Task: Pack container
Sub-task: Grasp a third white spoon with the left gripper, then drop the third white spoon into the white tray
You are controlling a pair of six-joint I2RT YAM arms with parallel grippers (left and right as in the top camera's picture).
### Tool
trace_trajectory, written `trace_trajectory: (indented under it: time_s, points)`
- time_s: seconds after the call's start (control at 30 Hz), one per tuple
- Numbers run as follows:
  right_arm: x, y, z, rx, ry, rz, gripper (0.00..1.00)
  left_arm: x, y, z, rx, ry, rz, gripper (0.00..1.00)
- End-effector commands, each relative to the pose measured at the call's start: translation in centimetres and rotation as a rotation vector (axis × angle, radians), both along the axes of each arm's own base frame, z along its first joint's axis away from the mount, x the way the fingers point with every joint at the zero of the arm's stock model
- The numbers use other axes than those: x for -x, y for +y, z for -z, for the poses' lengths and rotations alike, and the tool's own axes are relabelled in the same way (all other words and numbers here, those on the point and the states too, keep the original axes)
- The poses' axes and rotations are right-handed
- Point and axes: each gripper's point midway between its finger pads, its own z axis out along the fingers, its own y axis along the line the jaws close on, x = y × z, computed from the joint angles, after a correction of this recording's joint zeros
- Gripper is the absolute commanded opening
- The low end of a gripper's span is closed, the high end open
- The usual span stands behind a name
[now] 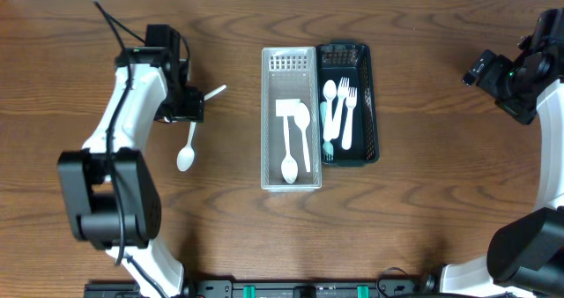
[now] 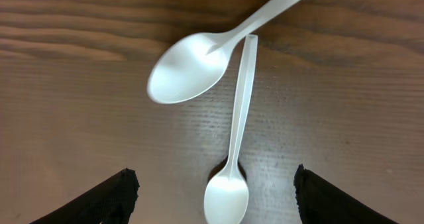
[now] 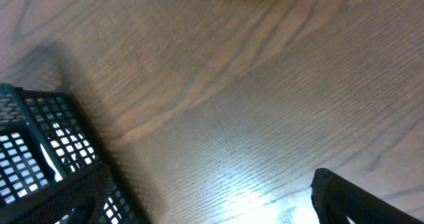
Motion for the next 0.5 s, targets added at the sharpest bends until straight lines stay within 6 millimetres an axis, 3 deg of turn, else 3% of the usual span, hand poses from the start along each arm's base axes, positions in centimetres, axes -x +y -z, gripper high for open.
trace_trajectory:
  time_s: [0.0, 0.27, 0.47]
  points:
    - [0.0, 0.1, 0.0, -0.009, -0.003, 0.01, 0.99, 0.8, 0.1, 2.5, -0.009, 0.078, 0.041, 0.76]
    - [0.0, 0.1, 0.1, -0.01, 0.001, 0.01, 0.99, 2.1, 0.0, 6.0, -0.001, 0.197, 0.107, 0.71]
    - [0.0, 0.1, 0.1, -0.01, 0.001, 0.01, 0.99, 3.2, -0.8, 7.5, 0.047, 0.227, 0.106, 0.51]
